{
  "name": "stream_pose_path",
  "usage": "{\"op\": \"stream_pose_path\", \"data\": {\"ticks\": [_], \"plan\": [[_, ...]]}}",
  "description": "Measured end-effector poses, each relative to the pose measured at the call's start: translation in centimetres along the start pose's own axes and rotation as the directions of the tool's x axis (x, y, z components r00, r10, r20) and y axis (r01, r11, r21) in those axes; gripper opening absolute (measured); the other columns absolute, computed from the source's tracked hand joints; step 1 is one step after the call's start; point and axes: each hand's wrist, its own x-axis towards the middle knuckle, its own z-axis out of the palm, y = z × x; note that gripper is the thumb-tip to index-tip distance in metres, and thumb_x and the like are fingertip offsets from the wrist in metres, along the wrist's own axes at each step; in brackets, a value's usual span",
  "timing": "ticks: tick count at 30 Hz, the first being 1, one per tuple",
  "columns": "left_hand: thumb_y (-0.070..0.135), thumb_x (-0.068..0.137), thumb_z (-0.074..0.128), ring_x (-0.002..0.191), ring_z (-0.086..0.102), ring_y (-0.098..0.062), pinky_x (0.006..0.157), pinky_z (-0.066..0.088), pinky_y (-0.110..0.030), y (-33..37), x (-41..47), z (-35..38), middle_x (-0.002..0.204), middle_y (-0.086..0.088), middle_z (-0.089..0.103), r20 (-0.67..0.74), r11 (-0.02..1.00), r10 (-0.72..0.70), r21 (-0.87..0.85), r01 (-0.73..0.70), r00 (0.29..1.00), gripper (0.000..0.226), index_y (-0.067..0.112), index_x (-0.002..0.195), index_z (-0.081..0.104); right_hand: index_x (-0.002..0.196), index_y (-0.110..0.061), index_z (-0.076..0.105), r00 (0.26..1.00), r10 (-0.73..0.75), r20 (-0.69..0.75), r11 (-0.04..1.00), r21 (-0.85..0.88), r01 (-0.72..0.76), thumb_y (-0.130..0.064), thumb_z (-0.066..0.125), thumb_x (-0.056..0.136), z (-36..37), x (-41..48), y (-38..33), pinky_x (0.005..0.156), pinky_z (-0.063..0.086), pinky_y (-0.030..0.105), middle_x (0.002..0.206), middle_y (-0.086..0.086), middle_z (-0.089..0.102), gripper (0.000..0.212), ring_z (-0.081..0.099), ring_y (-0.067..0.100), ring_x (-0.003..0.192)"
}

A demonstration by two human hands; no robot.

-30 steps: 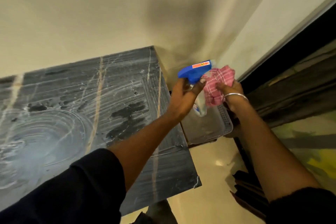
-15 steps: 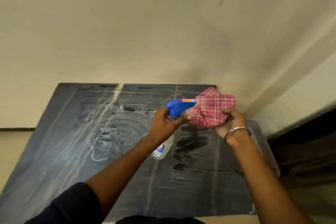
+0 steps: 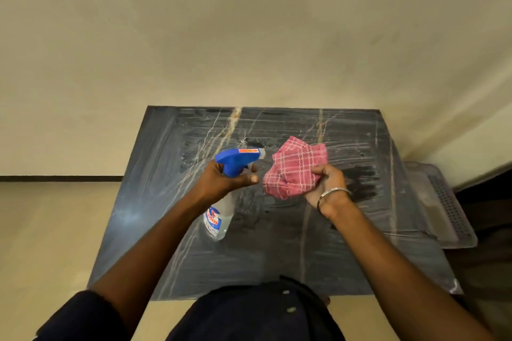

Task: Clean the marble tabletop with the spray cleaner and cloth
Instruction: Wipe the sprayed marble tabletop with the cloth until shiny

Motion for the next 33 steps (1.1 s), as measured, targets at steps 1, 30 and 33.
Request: {"op": "stream_pose_path", "data": {"ticks": [1, 30, 33], "plan": [[0.015, 0.071, 0.082, 0.084, 0.069, -0.018, 0.08, 0.057, -0.035, -0.3, -0.2, -0.3, 0.089, -0.003, 0.071, -0.012, 1.0, 0.0, 0.012, 0.0, 1.0, 0.028, 0.014, 0.095, 0.068, 0.116, -0.004, 0.054, 1.0, 0.001, 0.009, 1.0, 0.006, -0.001, -0.002, 0.045, 0.062, 0.2, 0.1, 0.6, 0.074, 0.051, 0.055, 0.115, 0.017, 0.062, 0.054, 0.059, 0.038, 0.107], [0.033, 0.079, 0.077, 0.059, 0.056, -0.008, 0.057, 0.044, -0.014, -0.7, 2.6, 4.2, 0.07, -0.005, 0.063, -0.193, 0.935, 0.077, 0.355, -0.004, 0.978, 0.029, 0.007, 0.083, 0.064, 0.094, -0.005, 0.053, 0.993, 0.005, 0.118, 0.998, -0.062, 0.003, -0.003, 0.043, 0.055, 0.4, 3.1, -3.1, 0.087, 0.047, 0.063, 0.111, 0.016, 0.06, 0.04, 0.055, 0.043, 0.115], [0.036, 0.08, 0.076, 0.065, 0.061, -0.01, 0.063, 0.048, -0.02, -0.5, 2.7, 4.2, 0.073, -0.002, 0.065, -0.193, 0.946, 0.083, 0.323, -0.016, 0.978, 0.027, 0.012, 0.085, 0.065, 0.091, -0.005, 0.054, 0.99, 0.023, 0.143, 0.998, -0.06, -0.014, -0.002, 0.044, 0.055, 0.3, 3.6, -3.5, 0.083, 0.049, 0.062, 0.108, 0.015, 0.061, 0.038, 0.054, 0.042, 0.117]]}}
